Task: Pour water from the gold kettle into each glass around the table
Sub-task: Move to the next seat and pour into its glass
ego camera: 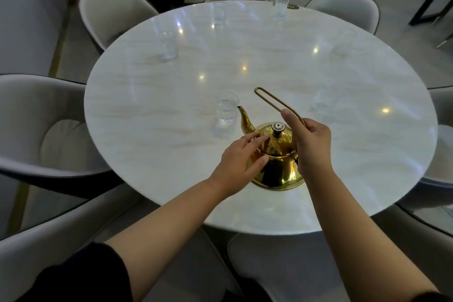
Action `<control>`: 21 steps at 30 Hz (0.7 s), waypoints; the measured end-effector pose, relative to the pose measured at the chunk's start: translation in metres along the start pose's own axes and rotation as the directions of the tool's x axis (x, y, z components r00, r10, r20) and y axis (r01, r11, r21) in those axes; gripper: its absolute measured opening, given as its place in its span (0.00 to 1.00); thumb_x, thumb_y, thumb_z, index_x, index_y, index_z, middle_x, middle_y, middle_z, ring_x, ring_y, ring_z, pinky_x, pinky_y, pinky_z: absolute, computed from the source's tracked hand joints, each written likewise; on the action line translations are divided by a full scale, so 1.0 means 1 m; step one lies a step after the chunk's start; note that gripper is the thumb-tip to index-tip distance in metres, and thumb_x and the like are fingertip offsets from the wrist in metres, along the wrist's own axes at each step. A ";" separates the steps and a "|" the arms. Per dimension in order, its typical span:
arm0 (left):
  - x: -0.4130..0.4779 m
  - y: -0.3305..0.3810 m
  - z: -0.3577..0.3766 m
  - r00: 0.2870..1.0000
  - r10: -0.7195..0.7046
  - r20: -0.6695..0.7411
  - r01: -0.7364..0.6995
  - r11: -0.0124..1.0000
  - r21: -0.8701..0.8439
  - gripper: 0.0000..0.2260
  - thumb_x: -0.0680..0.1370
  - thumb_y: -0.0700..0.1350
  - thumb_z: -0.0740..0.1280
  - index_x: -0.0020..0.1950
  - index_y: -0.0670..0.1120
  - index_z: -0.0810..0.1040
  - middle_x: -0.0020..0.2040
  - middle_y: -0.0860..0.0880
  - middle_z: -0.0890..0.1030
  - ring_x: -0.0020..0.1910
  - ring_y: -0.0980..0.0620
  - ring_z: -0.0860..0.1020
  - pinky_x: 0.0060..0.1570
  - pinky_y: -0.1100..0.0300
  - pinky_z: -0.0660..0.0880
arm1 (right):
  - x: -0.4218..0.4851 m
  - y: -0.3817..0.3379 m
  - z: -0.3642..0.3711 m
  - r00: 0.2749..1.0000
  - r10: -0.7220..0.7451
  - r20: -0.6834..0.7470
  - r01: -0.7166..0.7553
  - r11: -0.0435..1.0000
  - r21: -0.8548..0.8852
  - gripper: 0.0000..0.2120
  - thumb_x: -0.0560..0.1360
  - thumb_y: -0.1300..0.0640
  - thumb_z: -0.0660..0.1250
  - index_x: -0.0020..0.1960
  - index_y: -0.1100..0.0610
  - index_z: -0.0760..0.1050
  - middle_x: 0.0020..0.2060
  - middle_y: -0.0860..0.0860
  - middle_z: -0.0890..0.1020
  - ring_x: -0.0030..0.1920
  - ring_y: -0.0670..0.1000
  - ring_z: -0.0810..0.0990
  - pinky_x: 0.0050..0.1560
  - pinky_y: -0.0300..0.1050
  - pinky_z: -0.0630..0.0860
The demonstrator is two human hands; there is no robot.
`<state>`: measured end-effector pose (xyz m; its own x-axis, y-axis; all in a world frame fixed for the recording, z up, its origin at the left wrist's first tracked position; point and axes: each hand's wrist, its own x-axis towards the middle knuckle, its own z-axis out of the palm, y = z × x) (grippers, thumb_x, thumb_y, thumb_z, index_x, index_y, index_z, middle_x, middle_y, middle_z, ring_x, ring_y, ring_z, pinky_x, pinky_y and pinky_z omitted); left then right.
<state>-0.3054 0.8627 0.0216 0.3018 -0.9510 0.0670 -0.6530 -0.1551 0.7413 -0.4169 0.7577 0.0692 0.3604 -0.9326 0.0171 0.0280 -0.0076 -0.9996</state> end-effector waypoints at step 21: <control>-0.116 0.076 0.084 0.935 0.320 0.154 -0.325 0.946 0.010 0.21 0.77 0.55 0.59 0.68 0.50 0.67 0.70 0.52 0.68 0.69 0.54 0.64 0.69 0.52 0.61 | -0.185 -0.005 -0.114 0.972 0.012 -0.235 0.025 0.988 0.151 0.24 0.72 0.57 0.72 0.25 0.57 0.61 0.18 0.46 0.61 0.20 0.44 0.58 0.24 0.36 0.60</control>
<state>-0.4479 0.9384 0.0139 -0.0339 -0.9799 0.1965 -0.7225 0.1598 0.6726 -0.5903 0.8890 0.0680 0.1316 -0.9913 -0.0006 0.1776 0.0241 -0.9838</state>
